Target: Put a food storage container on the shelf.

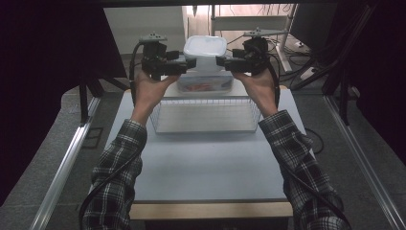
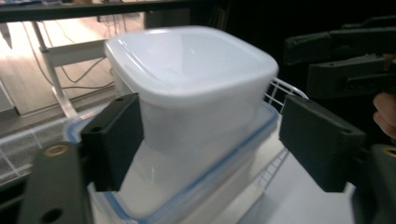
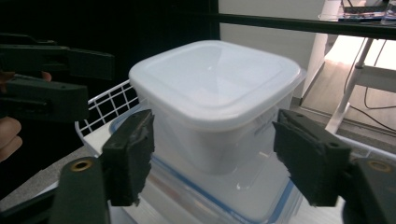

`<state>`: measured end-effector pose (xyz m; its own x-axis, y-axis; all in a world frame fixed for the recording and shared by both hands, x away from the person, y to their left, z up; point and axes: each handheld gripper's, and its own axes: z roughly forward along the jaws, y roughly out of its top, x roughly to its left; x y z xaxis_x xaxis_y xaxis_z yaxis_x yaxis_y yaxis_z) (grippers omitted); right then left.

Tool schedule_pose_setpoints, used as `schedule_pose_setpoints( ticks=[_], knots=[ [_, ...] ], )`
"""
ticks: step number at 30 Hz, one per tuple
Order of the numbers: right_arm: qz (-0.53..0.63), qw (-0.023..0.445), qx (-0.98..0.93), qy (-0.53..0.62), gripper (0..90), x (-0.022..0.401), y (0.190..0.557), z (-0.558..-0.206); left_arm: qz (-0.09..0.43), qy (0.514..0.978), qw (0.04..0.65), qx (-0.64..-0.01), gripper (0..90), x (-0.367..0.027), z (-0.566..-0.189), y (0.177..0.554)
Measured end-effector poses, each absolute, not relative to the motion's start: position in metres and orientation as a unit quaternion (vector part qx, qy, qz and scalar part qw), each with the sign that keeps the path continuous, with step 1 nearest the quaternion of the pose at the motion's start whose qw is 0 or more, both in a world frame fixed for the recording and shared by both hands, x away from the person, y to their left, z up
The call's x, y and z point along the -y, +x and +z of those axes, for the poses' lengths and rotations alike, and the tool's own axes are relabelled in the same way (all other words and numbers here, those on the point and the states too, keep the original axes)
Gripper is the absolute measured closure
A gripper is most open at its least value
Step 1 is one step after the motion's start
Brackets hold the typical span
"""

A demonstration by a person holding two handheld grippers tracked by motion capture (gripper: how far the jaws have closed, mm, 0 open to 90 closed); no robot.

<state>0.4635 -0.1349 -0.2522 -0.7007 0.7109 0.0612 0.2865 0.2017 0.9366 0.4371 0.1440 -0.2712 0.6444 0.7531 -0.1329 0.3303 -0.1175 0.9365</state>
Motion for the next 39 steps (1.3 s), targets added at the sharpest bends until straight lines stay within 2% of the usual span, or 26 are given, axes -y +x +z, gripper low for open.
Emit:
schedule_pose_setpoints(
  ticks=[6, 11, 23, 39],
  knots=[
    [0.542, 0.183, -0.758, 0.314, 16.7, 0.142, 0.452, -0.272, 0.184, 0.730, 0.553, -0.358, 14.3, -0.143, -0.292, 0.421],
    [0.545, 0.173, -0.760, 0.309, 13.2, 0.148, 0.443, -0.287, 0.178, 0.738, 0.550, -0.347, 11.1, -0.141, -0.305, 0.409],
    [0.545, 0.154, -0.768, 0.298, 7.8, 0.157, 0.424, -0.313, 0.176, 0.755, 0.538, -0.332, 5.4, -0.136, -0.333, 0.388],
    [0.537, 0.151, -0.783, 0.277, 4.3, 0.163, 0.399, -0.335, 0.178, 0.759, 0.531, -0.330, 2.7, -0.134, -0.363, 0.362]
  ],
)
